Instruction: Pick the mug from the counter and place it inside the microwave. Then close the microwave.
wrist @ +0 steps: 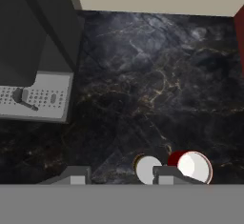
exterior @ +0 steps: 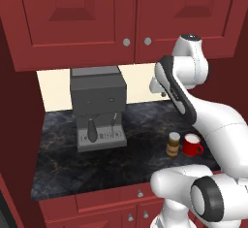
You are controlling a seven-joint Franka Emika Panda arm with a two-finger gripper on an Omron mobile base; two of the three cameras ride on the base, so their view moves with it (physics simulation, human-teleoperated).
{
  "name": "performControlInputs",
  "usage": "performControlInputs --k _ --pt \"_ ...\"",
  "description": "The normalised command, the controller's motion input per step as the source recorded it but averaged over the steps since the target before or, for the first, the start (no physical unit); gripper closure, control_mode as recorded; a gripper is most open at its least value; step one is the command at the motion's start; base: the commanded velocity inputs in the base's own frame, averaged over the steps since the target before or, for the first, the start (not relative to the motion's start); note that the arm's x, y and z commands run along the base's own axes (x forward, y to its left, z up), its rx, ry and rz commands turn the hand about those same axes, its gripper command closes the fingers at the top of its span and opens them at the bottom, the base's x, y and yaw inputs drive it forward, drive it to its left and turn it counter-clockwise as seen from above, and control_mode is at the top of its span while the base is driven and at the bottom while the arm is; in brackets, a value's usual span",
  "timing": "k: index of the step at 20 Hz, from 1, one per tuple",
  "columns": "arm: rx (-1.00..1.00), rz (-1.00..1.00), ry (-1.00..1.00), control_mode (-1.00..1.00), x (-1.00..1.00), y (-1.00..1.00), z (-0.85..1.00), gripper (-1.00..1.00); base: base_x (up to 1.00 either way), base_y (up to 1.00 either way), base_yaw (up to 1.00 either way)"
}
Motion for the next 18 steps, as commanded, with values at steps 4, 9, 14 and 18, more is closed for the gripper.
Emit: performControlInputs --k 4,9,14,18 --pt "0.00 0.01 0.00 -1.00 -0.12 0.00 -0.04 -1.00 0.00 0.00 0.00" --pt "0.00 0.00 0.03 -1.00 -0.04 0.00 -0.09 -1.00 0.00 0.00 0.00" --pt "0.00 0.06 0.04 -1.00 -0.03 -0.18 -0.26 -1.00 0.00 0.00 0.00" --pt "0.00 0.09 0.02 -1.00 -0.07 -0.33 -0.44 -1.00 0.00 0.00 0.00"
